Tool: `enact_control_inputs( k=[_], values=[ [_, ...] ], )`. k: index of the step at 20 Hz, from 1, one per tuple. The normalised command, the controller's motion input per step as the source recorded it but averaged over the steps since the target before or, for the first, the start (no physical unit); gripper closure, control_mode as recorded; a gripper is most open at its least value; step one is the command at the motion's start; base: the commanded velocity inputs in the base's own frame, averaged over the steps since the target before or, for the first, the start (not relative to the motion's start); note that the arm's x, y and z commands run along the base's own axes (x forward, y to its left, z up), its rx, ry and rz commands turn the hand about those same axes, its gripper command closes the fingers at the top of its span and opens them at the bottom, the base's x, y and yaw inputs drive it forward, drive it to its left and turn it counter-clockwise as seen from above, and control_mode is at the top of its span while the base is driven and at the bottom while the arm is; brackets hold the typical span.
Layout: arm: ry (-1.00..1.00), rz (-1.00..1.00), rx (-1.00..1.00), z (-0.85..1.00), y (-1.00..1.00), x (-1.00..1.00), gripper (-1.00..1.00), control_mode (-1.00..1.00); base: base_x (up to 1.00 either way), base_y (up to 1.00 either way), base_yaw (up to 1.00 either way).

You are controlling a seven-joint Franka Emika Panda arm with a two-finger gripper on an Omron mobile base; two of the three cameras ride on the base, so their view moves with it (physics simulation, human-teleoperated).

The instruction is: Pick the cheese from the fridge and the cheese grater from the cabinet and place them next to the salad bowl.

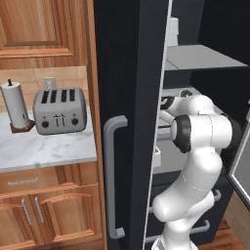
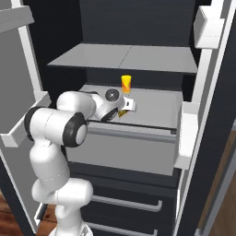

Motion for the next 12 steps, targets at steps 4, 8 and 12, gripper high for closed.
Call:
enact_control_inputs(
  k=[4, 8, 12],
  values=[
    [0.00, 0.00, 0.00, -0.26, 0.00, 0.32, -1.00, -1.00, 0.00, 0.00, 0.00],
    [0.01, 0.00, 0.00, -0.33, 0.00, 0.30, 1.00, -1.00, 0.00, 0.00, 0.00],
    [0.00, 0.00, 0.00, -0.26, -0.02, 0.26, 1.00, -1.00, 0.00, 0.00, 0.00]
  ],
)
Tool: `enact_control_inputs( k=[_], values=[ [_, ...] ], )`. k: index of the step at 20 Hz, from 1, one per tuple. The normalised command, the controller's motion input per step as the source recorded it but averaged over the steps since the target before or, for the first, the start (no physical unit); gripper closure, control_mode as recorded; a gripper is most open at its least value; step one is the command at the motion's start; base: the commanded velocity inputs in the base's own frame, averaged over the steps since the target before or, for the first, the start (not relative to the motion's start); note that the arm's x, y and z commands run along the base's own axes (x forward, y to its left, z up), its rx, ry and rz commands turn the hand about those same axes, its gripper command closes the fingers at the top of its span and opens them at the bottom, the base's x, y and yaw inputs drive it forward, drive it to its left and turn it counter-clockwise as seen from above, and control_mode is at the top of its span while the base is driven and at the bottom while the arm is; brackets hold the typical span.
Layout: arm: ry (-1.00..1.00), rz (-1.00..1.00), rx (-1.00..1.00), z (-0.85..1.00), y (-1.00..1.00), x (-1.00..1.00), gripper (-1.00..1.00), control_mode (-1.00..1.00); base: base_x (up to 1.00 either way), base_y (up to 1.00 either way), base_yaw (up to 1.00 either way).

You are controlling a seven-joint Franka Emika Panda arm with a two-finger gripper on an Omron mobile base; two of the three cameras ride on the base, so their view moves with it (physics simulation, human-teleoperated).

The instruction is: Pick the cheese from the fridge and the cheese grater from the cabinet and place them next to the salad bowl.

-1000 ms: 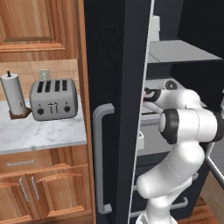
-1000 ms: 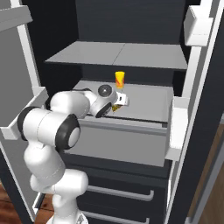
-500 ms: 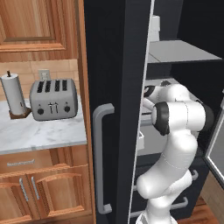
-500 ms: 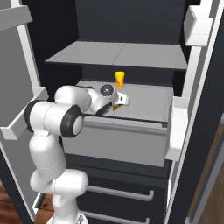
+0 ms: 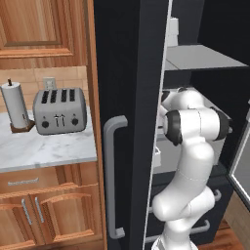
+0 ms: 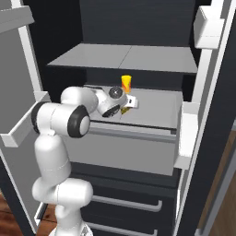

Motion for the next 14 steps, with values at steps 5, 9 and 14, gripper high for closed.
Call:
enact_control_inputs(
  k=[5, 9, 14],
  values=[
    [0.00, 0.00, 0.01, -0.24, -0.01, 0.13, 1.00, -1.00, 0.00, 0.00, 0.00],
    [0.00, 0.00, 0.03, -0.21, 0.00, -0.07, 1.00, -1.00, 0.00, 0.00, 0.00],
    [-0.05, 0.00, 0.01, -0.01, 0.00, -0.56, 1.00, -1.00, 0.00, 0.00, 0.00]
  ],
)
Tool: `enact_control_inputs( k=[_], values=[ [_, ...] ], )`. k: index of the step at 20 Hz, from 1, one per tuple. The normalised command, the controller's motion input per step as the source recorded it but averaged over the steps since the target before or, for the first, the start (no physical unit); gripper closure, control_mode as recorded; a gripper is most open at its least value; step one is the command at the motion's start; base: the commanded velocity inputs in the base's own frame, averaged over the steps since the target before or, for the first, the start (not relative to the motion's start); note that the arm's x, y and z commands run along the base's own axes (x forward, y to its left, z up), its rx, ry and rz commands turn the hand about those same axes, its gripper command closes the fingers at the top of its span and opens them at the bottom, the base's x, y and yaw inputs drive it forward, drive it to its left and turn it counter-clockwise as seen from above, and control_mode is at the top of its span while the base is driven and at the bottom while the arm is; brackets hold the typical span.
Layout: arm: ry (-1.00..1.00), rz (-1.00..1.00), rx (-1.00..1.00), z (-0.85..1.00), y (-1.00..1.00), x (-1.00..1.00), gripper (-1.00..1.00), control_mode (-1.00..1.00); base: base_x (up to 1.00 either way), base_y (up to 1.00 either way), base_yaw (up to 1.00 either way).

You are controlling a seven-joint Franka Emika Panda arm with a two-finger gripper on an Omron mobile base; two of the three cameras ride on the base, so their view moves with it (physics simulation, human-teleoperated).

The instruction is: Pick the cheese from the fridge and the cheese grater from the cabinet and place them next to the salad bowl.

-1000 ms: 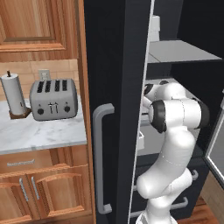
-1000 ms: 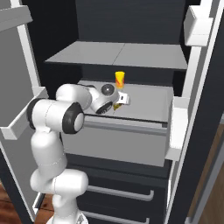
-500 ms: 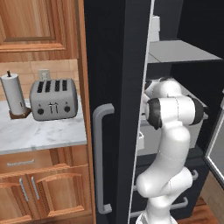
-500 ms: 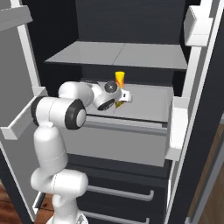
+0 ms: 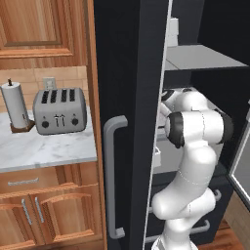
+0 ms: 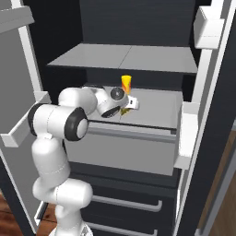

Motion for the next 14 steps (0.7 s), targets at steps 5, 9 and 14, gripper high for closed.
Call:
enact_control_inputs(
  k=[5, 9, 14],
  values=[
    [-0.01, 0.00, 0.00, 0.06, 0.00, -0.72, 1.00, -1.00, 0.00, 0.00, 0.00],
    [0.11, 0.00, 0.00, 0.31, -0.01, -0.83, 1.00, -1.00, 0.00, 0.00, 0.00],
    [0.13, 0.00, 0.00, 0.49, -0.02, -0.77, 1.00, -1.00, 0.00, 0.00, 0.00]
  ],
)
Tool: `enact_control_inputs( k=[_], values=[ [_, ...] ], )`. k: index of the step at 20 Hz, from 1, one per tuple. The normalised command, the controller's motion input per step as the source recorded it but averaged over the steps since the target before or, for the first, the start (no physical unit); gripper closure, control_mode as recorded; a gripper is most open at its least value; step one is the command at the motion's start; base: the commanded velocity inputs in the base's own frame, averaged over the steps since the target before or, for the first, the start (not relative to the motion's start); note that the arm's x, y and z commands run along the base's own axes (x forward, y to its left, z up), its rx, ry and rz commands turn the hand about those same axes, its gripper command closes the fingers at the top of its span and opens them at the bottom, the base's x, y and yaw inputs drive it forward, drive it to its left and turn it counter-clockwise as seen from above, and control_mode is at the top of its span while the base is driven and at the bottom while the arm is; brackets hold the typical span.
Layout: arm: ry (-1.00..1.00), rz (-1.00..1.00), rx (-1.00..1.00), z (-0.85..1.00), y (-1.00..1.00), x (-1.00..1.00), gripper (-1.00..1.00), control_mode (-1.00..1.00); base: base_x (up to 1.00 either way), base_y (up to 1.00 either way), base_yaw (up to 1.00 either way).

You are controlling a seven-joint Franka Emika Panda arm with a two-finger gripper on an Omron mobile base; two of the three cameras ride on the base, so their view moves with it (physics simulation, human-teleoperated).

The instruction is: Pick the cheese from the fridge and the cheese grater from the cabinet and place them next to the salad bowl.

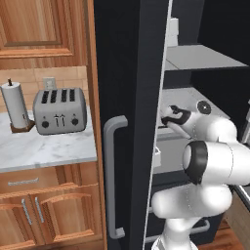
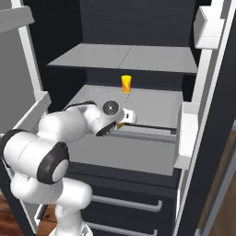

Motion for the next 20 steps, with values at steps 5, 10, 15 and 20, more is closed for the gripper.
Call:
enact_control_inputs(
  k=[5, 10, 15, 20],
  values=[
    [0.01, 0.00, 0.00, 0.82, 0.00, -0.49, 1.00, -1.00, 0.00, 0.00, 0.00],
    [0.00, 0.00, 0.00, 0.92, 0.00, -0.29, 1.00, -1.00, 0.00, 0.00, 0.00],
    [-0.01, 0.00, 0.00, 0.56, -0.01, -0.60, 1.00, -1.00, 0.00, 0.00, 0.00],
    [-0.10, 0.00, 0.00, 0.01, -0.02, -1.00, 1.00, -1.00, 0.00, 0.00, 0.00]
  ],
)
